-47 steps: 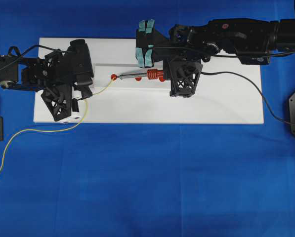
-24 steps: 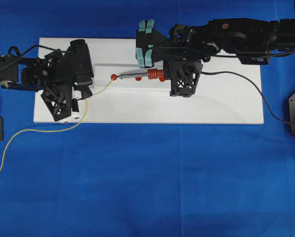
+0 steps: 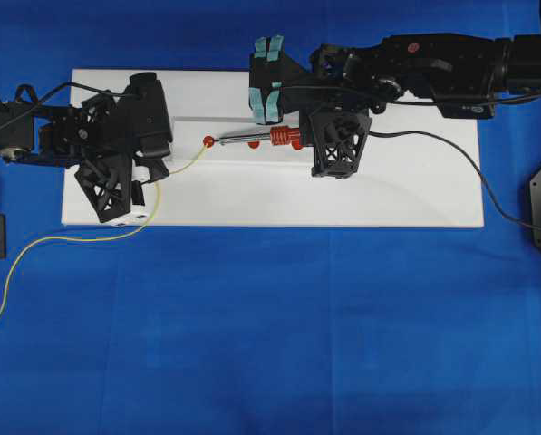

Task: Touch the tip of the soldering iron to the tip of the solder at the mark.
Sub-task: 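Hold the iron tip against the solder tip at the left dot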

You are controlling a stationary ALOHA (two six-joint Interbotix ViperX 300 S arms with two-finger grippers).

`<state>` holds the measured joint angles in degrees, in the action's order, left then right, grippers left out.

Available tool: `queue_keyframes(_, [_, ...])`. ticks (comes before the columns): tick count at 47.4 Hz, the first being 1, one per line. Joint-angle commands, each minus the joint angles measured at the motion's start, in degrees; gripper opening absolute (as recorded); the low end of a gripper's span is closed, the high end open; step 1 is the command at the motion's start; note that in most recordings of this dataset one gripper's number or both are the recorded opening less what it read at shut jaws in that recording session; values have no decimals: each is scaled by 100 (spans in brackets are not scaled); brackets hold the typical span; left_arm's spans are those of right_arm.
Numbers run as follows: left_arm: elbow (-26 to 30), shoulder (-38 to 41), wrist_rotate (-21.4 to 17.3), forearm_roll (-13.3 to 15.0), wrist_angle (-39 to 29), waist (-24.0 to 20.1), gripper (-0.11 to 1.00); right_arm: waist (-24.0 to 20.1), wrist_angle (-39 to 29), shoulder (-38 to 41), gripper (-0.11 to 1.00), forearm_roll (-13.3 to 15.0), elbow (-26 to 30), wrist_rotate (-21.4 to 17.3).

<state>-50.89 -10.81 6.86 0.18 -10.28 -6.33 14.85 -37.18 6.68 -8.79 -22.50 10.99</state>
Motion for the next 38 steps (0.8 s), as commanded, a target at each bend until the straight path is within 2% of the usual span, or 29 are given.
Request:
queue_keyframes(1, [149,-44,-18,0,-18,9,1,0,18,-79,6,9,141,-9])
queue_keyframes(38, [202,-44,-26,0,-79,0,1,-9,9,-79,6,0,141,-9])
